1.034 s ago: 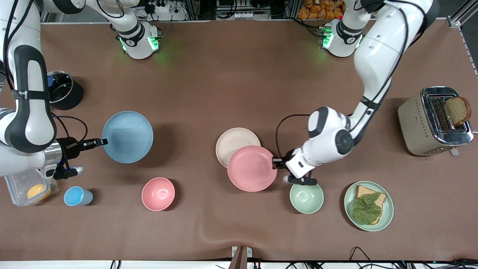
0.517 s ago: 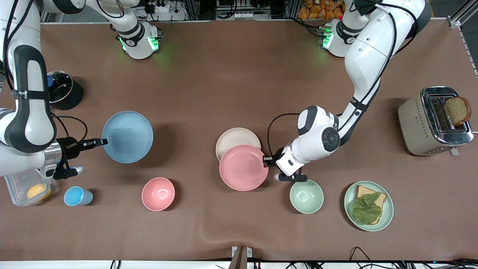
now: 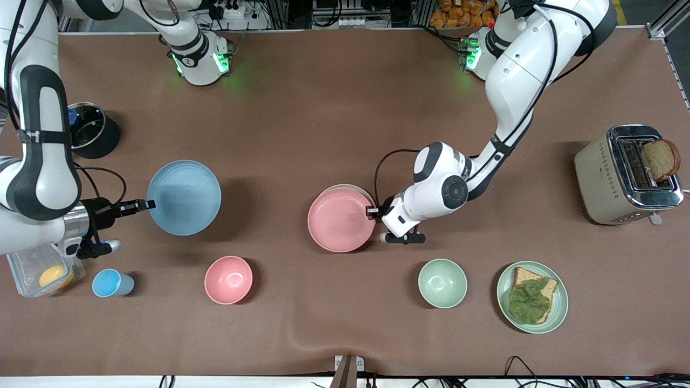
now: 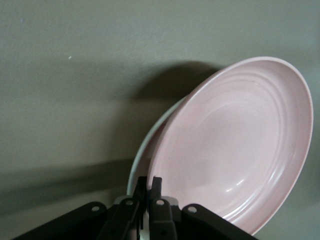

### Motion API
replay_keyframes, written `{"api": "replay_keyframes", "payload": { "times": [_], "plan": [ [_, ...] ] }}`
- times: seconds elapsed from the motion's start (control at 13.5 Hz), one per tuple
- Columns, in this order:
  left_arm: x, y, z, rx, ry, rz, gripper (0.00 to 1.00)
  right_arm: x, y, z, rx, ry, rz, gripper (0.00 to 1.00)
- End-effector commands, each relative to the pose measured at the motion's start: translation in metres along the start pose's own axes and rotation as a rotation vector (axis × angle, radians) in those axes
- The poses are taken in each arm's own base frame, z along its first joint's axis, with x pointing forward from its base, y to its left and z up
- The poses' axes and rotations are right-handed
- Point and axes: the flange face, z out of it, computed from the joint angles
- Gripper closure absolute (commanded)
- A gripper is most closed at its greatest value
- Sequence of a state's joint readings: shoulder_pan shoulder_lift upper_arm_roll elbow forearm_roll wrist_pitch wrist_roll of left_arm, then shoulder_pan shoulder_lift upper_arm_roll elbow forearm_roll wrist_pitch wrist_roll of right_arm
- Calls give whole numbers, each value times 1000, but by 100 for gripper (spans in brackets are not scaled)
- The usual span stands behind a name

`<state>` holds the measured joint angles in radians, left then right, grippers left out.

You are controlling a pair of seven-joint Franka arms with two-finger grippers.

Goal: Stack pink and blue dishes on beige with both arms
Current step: 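Lower the pink plate onto the beige plate and open the left gripper, then carry the blue plate over the pink plate while the left gripper withdraws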

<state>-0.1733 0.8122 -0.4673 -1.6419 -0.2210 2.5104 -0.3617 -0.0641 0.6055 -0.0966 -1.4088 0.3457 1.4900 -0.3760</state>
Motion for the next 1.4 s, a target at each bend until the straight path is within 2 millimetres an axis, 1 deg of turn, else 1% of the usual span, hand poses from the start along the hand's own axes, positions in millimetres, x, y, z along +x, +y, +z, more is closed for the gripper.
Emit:
{"api": "replay_keyframes", "payload": {
  "times": [0.0, 0.22, 0.37, 0.44, 0.52, 0.59, 0.67, 0.81, 0.96, 1.03, 1.18, 1.26, 1.33],
  "plan": [
    [-9, -1, -3, 5, -11, -14, 100, -5, -4, -6, -11, -6, 9, 100],
    [-13, 2, -2, 8, -14, -20, 100, -5, -3, -7, -11, -6, 10, 100],
    [-18, -3, 1, 19, -24, -18, 100, -5, -3, -7, -11, -6, 10, 100],
    [-17, -5, 0, 19, -24, -24, 77, -5, -3, -7, -11, -6, 10, 100],
    [-16, -6, -2, 19, -21, -23, 1, -5, -3, -7, -11, -6, 10, 100],
    [-16, 0, -9, 16, -9, -14, 0, -5, -5, -6, -11, -7, 9, 100],
    [-14, 3, -19, 13, 4, -11, 0, -3, -12, -4, -13, -12, 6, 100],
    [-16, 14, -47, 31, -18, 6, 0, 2, -28, 3, -21, -27, 34, 100],
    [-19, 23, -75, 46, -20, 16, 0, 8, -52, 12, -38, -42, 47, 100],
    [-17, 24, -85, 54, -18, 17, 0, 11, -63, 14, -44, -44, 53, 100],
    [-2, 11, -109, 98, 26, 34, 0, 17, -90, 23, -54, -54, 71, 100],
    [4, 6, -120, 139, 42, 55, 0, 21, -109, 32, -70, -65, 93, 100],
    [13, 0, -131, 193, 60, 85, 0, 26, -135, 43, -93, -73, 112, 100]
  ]
}}
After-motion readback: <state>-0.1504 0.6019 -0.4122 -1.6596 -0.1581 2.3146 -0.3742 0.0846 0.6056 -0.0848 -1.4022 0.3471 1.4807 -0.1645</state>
